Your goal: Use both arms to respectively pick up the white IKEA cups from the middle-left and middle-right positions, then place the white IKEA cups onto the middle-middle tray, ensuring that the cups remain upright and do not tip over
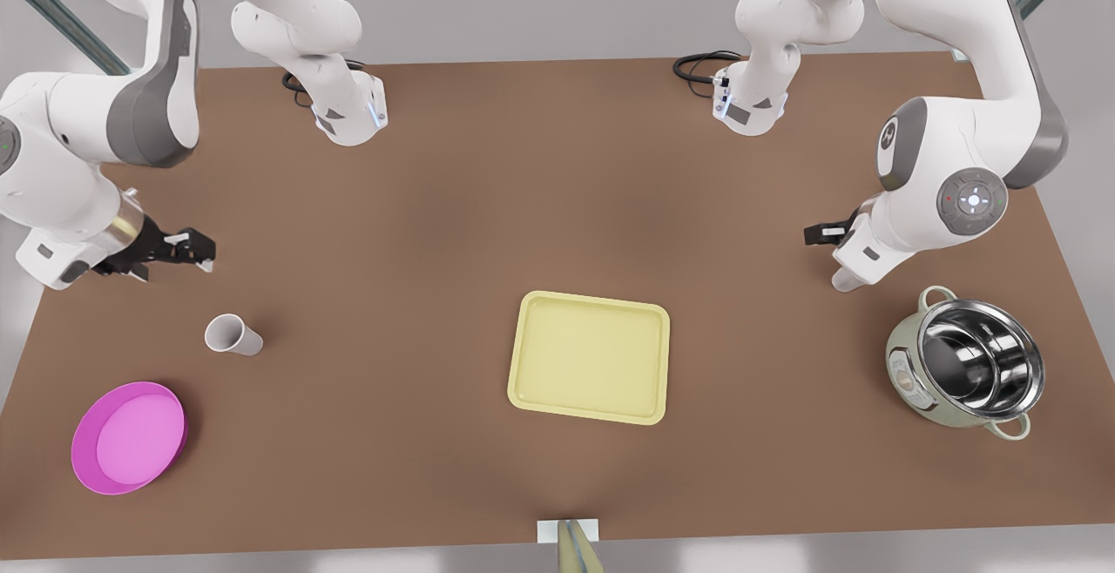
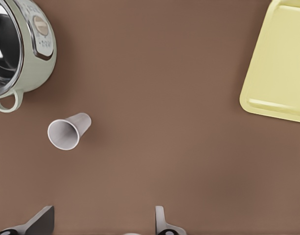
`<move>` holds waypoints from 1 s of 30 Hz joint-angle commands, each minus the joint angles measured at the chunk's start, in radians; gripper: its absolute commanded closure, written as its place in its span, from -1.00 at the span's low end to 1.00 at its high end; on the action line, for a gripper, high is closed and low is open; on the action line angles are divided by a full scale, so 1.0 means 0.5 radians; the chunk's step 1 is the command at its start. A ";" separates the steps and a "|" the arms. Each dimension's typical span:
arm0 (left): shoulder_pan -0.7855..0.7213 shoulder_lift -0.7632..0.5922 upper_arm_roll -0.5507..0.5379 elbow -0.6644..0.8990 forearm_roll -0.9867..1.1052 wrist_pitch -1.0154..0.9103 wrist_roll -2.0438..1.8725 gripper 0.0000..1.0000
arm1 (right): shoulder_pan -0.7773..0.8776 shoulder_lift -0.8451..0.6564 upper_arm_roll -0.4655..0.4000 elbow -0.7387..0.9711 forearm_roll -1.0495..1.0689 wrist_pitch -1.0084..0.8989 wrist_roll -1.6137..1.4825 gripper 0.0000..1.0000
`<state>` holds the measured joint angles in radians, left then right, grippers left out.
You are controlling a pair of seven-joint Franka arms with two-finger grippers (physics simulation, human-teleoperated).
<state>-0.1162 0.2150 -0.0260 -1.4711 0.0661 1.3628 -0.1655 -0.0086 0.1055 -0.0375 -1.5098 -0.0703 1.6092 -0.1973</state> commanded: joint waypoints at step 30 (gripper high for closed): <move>0.242 0.193 0.745 -1.436 -0.187 1.919 0.721 -1.00 | -0.584 0.952 -0.008 -0.484 0.070 1.310 -0.547 -1.00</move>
<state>0.0042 0.3108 0.3464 -2.1759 -0.0260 2.2169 0.0967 -0.3019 0.5791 -0.0421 -1.7522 -0.0396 2.2421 -0.4008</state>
